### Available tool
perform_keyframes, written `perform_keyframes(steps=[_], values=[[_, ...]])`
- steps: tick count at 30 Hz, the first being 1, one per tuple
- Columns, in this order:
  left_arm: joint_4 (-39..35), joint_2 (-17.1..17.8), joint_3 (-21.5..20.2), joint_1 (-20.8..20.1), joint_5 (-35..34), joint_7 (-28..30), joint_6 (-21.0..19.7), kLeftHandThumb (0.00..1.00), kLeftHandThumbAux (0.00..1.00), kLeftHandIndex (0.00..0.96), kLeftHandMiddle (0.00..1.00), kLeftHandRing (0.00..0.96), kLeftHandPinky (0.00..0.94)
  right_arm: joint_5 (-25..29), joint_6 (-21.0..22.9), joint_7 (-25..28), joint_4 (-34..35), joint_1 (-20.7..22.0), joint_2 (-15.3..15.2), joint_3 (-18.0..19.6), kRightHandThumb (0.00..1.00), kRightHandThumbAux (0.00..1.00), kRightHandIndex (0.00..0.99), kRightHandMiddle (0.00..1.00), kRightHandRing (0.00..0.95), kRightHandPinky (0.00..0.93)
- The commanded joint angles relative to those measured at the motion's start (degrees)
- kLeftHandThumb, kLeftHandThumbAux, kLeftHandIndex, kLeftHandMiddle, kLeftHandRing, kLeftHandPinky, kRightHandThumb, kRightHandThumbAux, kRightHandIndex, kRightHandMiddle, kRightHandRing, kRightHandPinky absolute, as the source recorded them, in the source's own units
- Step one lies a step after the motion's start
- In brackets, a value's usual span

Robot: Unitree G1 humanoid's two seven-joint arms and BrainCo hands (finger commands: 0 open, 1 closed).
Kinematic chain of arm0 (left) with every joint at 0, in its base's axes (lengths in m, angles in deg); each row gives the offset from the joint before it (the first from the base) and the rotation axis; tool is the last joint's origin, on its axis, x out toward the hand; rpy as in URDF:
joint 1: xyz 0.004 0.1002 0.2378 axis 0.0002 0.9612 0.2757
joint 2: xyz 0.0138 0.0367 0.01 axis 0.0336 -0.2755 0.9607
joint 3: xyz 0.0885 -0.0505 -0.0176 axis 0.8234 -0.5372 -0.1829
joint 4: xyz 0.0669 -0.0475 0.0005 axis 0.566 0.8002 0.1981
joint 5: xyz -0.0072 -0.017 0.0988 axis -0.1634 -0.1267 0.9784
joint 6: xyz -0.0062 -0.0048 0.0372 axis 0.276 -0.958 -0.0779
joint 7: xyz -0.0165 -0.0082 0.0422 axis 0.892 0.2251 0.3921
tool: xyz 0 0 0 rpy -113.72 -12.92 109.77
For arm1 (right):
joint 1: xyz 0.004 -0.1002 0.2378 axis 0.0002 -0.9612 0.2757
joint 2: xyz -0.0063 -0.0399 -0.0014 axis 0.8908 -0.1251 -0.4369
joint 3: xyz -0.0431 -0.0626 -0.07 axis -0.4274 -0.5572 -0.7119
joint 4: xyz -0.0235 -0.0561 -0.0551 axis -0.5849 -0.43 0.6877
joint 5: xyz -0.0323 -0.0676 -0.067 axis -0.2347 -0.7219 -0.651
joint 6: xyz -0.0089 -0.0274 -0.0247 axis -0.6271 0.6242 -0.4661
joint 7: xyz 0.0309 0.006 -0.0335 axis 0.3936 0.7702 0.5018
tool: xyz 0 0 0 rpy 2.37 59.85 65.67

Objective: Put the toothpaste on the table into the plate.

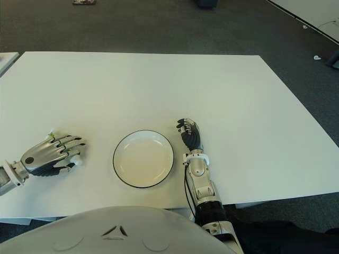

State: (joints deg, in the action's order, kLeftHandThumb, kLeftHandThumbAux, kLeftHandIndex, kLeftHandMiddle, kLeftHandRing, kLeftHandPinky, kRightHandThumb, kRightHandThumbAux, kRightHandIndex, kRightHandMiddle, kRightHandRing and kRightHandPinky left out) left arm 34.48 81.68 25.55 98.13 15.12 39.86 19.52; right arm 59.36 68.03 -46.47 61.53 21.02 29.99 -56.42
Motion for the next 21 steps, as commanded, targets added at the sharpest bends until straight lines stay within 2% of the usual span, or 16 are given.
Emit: perform_keyframes(steps=[1, 4, 18, 21], values=[[1.8, -1.1, 2.1, -0.6, 2.6, -0.3, -0.7, 0.691, 0.687, 0.441, 0.707, 0.688, 0.670, -0.1, 1.0, 0.0, -1.1, -0.7, -0.4, 0.4, 0.828, 0.698, 0.369, 0.490, 0.489, 0.470], [2.2, -0.9, 2.5, -1.1, 2.8, -1.4, -0.8, 0.703, 0.697, 0.441, 0.735, 0.717, 0.700, -0.2, 0.8, -0.1, -1.1, -0.7, -0.4, 0.5, 0.828, 0.698, 0.369, 0.490, 0.489, 0.470], [3.3, -0.5, 2.9, -2.1, 2.6, -2.4, -1.1, 0.709, 0.704, 0.443, 0.767, 0.745, 0.717, 0.0, 0.0, -0.3, -1.6, -0.7, -0.4, 0.6, 0.828, 0.698, 0.369, 0.490, 0.490, 0.456], [1.0, 0.1, 1.8, -1.5, -0.3, 1.7, -0.3, 0.709, 0.705, 0.443, 0.770, 0.749, 0.727, 0.1, -0.1, -0.2, -1.6, -0.7, -0.3, 0.7, 0.828, 0.698, 0.368, 0.491, 0.491, 0.456]])
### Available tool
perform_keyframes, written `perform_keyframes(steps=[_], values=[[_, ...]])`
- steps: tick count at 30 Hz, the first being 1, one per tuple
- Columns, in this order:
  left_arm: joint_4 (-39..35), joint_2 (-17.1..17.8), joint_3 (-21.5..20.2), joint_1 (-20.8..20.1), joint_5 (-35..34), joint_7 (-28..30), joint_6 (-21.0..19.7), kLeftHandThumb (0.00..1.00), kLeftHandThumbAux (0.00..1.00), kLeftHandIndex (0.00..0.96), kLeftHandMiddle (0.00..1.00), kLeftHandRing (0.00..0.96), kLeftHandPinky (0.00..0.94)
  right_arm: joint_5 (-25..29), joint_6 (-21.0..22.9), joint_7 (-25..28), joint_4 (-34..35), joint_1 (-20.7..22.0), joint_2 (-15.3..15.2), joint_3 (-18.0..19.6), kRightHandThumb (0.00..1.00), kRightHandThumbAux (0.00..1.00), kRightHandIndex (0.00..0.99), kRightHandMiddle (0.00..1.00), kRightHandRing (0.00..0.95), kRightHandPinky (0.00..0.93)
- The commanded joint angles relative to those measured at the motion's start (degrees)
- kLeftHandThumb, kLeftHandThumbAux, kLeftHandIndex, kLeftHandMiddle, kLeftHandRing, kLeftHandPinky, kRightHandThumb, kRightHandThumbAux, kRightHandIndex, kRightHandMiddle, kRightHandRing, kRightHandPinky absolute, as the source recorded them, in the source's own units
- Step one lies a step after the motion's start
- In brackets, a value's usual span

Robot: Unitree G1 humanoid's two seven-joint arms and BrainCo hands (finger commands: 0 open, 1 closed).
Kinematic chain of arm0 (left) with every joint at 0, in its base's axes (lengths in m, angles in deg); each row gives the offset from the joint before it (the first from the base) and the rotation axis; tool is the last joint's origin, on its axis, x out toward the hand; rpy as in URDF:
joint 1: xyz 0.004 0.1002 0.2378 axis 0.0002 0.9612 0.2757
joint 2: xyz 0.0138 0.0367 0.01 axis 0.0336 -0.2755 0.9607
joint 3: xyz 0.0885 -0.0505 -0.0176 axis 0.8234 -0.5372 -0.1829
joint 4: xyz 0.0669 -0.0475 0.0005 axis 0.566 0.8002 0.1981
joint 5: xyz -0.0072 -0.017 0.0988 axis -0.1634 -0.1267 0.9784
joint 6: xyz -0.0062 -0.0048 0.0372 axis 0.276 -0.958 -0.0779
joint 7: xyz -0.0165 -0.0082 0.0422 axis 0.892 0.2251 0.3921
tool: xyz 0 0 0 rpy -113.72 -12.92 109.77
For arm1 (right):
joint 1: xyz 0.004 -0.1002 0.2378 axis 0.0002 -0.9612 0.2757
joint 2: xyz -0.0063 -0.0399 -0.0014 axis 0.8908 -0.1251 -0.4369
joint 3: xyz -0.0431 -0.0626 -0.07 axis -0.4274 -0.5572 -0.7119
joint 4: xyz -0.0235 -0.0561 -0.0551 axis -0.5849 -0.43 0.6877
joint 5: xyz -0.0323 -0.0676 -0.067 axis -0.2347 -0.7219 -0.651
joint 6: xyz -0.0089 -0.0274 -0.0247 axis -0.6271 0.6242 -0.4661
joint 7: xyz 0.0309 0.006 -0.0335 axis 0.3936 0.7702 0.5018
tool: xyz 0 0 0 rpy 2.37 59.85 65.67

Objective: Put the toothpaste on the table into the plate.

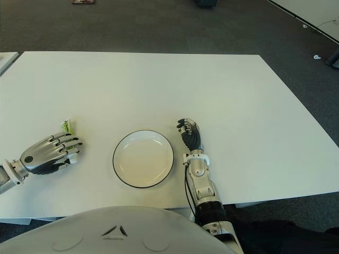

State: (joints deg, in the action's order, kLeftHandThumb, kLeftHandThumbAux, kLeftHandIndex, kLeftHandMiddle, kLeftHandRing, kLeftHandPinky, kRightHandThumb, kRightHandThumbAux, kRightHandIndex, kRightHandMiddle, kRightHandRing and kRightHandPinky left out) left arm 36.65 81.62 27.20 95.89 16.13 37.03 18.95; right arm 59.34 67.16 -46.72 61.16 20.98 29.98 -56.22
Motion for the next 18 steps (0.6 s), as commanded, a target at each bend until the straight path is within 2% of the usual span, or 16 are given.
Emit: perform_keyframes(steps=[1, 2, 6, 12, 18], values=[[-2.1, 0.3, -0.3, 1.0, -2.5, 6.3, 0.5, 0.709, 0.705, 0.443, 0.770, 0.750, 0.730, 0.1, 0.8, 0.1, -1.2, -0.7, -0.3, 0.5, 0.828, 0.698, 0.367, 0.491, 0.491, 0.457], [-2.7, 0.5, -0.7, 1.3, -3.3, 7.3, 0.7, 0.709, 0.705, 0.443, 0.772, 0.753, 0.737, 0.1, 0.8, 0.1, -1.1, -0.8, -0.3, 0.5, 0.828, 0.699, 0.367, 0.492, 0.492, 0.458], [-1.5, 0.1, 0.0, 1.2, -1.3, 4.9, -0.1, 0.710, 0.706, 0.443, 0.776, 0.756, 0.730, 0.3, 0.8, 0.2, -0.9, -1.0, -0.3, 0.6, 0.827, 0.699, 0.365, 0.493, 0.491, 0.457], [-1.8, 0.0, -0.6, 1.2, -3.9, 8.0, 0.8, 0.710, 0.706, 0.443, 0.778, 0.757, 0.738, 0.6, 0.5, 0.5, -0.9, -1.1, -0.4, 0.8, 0.828, 0.699, 0.365, 0.493, 0.489, 0.453], [-2.0, 0.4, -0.4, 0.6, -3.0, 9.3, 0.2, 0.710, 0.707, 0.443, 0.780, 0.763, 0.755, 1.1, -0.7, 0.7, -1.6, -1.0, -0.4, 1.0, 0.828, 0.699, 0.365, 0.493, 0.494, 0.477]])
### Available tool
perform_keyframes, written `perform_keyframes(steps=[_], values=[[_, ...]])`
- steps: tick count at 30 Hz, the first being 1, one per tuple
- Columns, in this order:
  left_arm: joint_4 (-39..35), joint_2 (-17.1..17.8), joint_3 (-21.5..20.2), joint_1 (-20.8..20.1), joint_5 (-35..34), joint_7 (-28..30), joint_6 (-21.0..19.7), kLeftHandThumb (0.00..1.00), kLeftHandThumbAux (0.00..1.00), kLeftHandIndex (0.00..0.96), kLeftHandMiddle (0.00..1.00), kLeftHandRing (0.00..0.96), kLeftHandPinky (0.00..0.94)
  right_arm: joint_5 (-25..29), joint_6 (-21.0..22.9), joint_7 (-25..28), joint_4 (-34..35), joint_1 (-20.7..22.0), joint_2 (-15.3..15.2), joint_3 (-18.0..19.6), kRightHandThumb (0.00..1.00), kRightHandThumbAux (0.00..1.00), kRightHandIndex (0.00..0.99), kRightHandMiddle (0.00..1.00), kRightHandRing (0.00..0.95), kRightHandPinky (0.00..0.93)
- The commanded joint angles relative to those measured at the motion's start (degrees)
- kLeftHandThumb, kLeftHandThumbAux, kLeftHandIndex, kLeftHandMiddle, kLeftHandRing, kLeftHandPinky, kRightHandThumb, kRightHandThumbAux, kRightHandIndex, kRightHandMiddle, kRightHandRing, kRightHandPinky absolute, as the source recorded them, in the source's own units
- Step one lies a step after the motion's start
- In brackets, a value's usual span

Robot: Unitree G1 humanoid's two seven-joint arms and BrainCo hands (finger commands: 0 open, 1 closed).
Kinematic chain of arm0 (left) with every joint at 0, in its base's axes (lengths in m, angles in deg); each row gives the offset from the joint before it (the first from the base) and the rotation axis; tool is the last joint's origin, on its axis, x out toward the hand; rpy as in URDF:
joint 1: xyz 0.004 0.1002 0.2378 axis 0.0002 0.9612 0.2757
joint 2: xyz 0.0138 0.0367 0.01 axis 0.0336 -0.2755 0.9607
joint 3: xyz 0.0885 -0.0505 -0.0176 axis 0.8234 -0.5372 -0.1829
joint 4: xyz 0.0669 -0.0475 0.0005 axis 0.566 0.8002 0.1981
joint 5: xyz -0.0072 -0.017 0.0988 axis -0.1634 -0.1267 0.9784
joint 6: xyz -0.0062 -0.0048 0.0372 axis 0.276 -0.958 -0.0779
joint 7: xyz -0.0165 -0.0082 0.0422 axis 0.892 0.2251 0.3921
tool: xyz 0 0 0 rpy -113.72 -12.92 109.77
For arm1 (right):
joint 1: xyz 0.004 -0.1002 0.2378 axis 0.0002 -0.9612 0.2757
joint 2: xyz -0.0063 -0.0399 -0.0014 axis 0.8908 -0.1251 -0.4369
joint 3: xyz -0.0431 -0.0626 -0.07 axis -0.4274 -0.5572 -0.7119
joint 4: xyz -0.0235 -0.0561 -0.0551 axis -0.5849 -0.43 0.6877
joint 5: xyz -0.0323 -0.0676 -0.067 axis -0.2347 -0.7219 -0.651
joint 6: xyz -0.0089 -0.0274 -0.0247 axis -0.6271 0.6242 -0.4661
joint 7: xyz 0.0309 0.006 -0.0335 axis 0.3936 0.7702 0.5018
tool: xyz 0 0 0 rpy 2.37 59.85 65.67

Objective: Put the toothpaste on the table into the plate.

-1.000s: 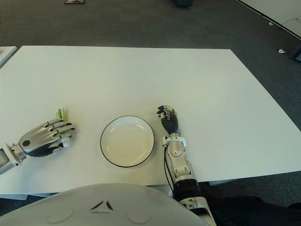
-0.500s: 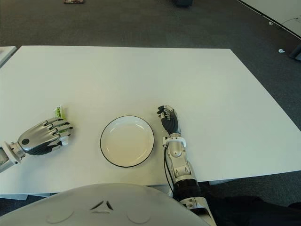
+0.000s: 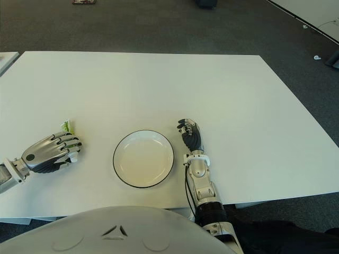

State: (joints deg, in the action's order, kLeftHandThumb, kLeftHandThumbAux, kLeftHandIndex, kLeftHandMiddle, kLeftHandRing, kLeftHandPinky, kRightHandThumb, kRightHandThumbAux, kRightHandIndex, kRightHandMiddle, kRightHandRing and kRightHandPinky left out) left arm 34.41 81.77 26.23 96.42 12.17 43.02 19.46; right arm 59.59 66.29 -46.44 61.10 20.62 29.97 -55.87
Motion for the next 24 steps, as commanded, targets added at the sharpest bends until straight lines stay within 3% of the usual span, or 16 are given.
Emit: perform_keyframes(steps=[1, 16, 20, 24], values=[[0.3, 0.2, 0.5, 0.0, 0.3, 4.0, 0.1, 0.710, 0.707, 0.443, 0.781, 0.765, 0.761, 0.8, 0.0, 0.4, -1.6, -0.6, -0.3, 0.6, 0.828, 0.699, 0.365, 0.493, 0.494, 0.480], [-2.1, -0.4, -2.3, -4.6, -4.6, 13.9, 0.2, 0.705, 0.712, 0.441, 0.866, 0.858, 0.861, -0.1, -0.5, -0.2, -2.3, -0.3, -0.3, 0.6, 0.827, 0.699, 0.363, 0.495, 0.496, 0.461], [-7.2, 1.4, -6.0, -7.3, -10.4, 21.4, 1.9, 0.704, 0.714, 0.440, 0.885, 0.878, 0.879, -0.4, 0.0, -0.4, -2.4, 0.0, -0.2, 0.5, 0.827, 0.699, 0.363, 0.495, 0.493, 0.451], [-7.2, -0.6, -8.5, -6.8, -16.8, 25.5, 3.0, 0.704, 0.716, 0.439, 0.897, 0.891, 0.885, -0.6, 0.1, -0.7, -2.9, 0.3, -0.1, 0.4, 0.827, 0.699, 0.364, 0.494, 0.491, 0.445]])
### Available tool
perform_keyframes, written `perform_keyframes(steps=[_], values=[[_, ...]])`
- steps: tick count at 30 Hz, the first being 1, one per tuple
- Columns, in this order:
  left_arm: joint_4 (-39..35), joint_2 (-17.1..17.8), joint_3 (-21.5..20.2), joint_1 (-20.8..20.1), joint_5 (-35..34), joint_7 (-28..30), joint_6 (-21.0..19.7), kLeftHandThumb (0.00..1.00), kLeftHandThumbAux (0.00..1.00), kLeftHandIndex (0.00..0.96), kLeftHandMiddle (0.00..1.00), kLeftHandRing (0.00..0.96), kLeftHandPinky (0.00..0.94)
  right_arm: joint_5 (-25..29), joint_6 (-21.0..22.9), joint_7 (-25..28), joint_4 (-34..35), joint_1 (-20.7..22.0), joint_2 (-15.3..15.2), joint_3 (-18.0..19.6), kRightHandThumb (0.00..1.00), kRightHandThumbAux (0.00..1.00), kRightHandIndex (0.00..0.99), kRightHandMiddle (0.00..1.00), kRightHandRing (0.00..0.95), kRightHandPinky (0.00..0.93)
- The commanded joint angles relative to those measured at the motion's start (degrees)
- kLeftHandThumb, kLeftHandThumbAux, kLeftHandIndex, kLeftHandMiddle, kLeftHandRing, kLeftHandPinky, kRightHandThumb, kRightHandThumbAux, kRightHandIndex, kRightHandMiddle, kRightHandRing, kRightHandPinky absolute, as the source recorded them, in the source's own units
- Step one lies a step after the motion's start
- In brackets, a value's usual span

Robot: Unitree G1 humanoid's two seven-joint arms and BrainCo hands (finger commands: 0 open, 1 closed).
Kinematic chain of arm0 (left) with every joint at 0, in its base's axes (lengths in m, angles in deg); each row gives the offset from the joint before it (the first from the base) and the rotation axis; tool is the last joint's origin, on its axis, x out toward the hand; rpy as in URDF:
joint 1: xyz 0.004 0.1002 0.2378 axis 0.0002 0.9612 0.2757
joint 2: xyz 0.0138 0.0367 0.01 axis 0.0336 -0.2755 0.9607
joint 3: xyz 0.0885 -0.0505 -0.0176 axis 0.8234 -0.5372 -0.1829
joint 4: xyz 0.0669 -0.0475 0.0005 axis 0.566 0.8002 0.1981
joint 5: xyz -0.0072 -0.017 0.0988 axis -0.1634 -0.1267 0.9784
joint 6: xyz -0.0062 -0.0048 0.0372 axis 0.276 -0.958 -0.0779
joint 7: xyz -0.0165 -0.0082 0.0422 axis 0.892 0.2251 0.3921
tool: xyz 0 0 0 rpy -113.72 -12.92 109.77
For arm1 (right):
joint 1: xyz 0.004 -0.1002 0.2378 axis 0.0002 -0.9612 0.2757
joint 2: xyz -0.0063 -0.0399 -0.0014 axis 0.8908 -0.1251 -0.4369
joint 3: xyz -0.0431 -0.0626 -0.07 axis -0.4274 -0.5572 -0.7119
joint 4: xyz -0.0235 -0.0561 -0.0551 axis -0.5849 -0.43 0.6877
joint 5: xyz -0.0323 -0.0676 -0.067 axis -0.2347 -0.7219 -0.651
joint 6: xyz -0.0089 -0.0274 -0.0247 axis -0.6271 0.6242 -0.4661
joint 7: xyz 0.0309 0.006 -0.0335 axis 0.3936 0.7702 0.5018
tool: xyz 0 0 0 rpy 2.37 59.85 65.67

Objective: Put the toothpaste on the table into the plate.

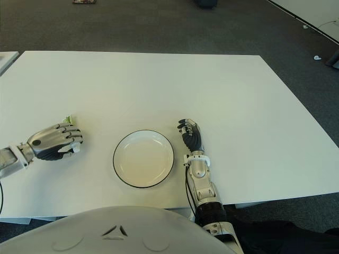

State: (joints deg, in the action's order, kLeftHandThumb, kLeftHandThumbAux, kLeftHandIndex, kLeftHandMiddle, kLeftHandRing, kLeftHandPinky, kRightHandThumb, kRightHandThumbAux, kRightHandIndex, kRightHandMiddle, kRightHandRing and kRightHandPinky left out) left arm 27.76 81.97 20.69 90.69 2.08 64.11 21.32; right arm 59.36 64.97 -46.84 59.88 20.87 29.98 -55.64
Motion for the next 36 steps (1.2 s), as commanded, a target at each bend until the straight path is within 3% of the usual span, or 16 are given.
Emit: perform_keyframes(steps=[1, 8, 18, 26, 34, 36], values=[[-0.2, -1.5, -3.5, -1.0, -8.5, 5.3, 1.3, 0.704, 0.716, 0.439, 0.897, 0.891, 0.881, -0.5, 1.4, -0.4, -1.9, 0.2, -0.1, 0.1, 0.827, 0.699, 0.364, 0.493, 0.490, 0.443], [1.4, -5.9, -6.8, -3.9, -20.8, 13.4, 1.5, 0.705, 0.719, 0.439, 0.888, 0.876, 0.851, -0.5, 1.8, -1.0, -3.1, 1.2, 0.2, 0.0, 0.828, 0.699, 0.368, 0.489, 0.482, 0.429], [3.7, -12.9, -9.5, -11.5, -28.6, 18.8, 2.2, 0.704, 0.721, 0.439, 0.880, 0.859, 0.841, 0.2, 1.8, -1.2, -5.1, 2.6, 0.8, -0.1, 0.829, 0.697, 0.373, 0.485, 0.474, 0.424], [2.9, -19.0, -9.2, -17.1, -27.8, 19.7, 1.4, 0.705, 0.720, 0.439, 0.881, 0.860, 0.844, 0.7, 1.2, -1.2, -6.9, 3.8, 1.0, 0.0, 0.830, 0.696, 0.380, 0.482, 0.472, 0.413], [2.0, -24.6, -8.2, -19.5, -28.1, 20.6, 1.7, 0.707, 0.719, 0.440, 0.880, 0.856, 0.843, 0.3, 0.4, -1.9, -8.0, 4.5, 1.2, -0.1, 0.829, 0.697, 0.378, 0.481, 0.464, 0.376], [0.9, -27.3, -7.2, -19.6, -27.4, 19.9, 1.4, 0.708, 0.718, 0.440, 0.880, 0.854, 0.838, 0.2, 0.3, -2.1, -8.1, 4.6, 1.2, -0.2, 0.829, 0.697, 0.377, 0.482, 0.462, 0.371]])
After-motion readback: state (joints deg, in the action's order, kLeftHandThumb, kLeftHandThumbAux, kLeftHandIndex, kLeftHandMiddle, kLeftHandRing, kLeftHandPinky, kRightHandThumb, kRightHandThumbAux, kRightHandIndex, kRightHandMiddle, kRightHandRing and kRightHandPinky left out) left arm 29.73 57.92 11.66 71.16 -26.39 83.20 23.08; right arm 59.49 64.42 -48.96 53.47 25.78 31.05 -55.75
